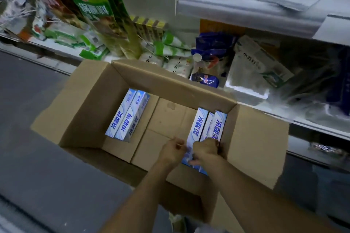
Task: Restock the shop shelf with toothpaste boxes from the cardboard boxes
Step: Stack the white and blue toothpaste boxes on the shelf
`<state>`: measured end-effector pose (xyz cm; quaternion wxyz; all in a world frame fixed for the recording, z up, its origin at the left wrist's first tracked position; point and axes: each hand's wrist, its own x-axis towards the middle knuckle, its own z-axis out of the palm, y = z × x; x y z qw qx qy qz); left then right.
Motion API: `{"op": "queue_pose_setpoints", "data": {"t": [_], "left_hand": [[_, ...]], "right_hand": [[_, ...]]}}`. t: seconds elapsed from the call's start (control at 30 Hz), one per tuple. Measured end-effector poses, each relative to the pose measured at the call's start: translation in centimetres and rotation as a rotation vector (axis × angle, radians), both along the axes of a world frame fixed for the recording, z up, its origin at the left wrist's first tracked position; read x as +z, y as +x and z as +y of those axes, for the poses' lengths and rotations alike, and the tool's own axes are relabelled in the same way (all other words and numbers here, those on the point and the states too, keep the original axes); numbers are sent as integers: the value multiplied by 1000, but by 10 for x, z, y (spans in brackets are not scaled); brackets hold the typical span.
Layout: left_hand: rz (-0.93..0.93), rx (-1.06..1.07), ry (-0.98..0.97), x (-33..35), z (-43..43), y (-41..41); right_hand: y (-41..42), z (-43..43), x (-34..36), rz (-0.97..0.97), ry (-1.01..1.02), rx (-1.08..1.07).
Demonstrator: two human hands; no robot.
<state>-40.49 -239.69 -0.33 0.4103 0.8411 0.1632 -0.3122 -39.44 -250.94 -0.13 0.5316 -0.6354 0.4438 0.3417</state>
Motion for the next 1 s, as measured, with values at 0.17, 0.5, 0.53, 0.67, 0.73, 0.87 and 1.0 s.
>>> {"op": "queue_pose_setpoints", "data": {"t": [0.17, 0.5, 0.53, 0.67, 0.73, 0.87, 1.0], "left_hand": [[59, -78, 66, -39, -9, 13], [-1, -265, 131, -85, -19, 30], [1, -258, 137, -87, -19, 31], [84, -137, 51, -85, -11, 35], [174, 13, -101, -77, -1, 34], [322, 275, -340, -42, 24, 26], [339, 335, -447, 6, 48, 22]], "right_hand": [[0, 18, -19, -7, -376, 55], [-8, 8, -64, -1, -455, 248], [-7, 9, -63, 14, -439, 232], [-4, 8, -59, 4, -357, 135], [-4, 6, -51, -46, -327, 113], [-6, -2, -20, -147, -211, 89], [-5, -11, 33, -219, -114, 103]]}}
